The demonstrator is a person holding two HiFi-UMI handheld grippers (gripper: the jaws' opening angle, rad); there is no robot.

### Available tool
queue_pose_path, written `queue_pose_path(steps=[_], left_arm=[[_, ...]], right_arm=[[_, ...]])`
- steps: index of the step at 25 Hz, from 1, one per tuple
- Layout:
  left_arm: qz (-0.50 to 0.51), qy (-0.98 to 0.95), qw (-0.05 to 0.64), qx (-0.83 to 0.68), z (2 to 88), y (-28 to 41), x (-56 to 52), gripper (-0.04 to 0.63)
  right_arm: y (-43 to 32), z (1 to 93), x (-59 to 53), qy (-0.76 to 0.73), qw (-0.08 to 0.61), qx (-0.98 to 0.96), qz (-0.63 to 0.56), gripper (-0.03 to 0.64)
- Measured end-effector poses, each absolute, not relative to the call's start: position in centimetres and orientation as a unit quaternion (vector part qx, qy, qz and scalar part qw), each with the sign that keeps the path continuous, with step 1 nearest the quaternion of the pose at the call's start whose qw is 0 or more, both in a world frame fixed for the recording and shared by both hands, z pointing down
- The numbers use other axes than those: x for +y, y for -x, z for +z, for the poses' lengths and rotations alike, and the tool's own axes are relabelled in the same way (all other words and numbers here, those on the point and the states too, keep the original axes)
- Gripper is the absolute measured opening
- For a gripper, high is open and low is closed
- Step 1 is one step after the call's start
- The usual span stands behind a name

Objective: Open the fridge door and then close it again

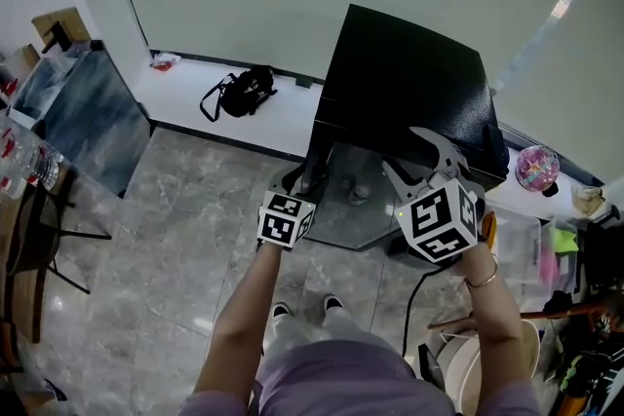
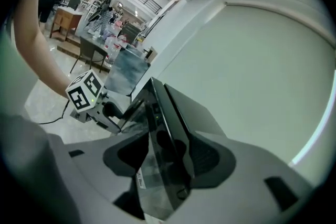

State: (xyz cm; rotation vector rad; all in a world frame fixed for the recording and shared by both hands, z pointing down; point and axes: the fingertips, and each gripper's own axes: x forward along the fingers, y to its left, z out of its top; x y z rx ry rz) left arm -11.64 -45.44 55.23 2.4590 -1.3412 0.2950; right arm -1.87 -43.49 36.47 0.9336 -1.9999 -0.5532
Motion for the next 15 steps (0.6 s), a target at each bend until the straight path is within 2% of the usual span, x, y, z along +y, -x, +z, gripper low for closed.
queue_pose_path(steps=[4, 15], left_arm=[[0.099, -0.866, 0.166, -0.462, 55.28, 11.81, -45.49, 0.219], [0.106, -0.866, 0.162, -0.46, 55.18, 11.91, -45.53, 0.213]], right_arm=[[1.94, 36.88, -43.73, -0.374, 0.44, -0.782, -0.236, 0.238], [1.77, 36.53, -44.1, -0.392, 0.433, -0.781, -0.22, 0.227]])
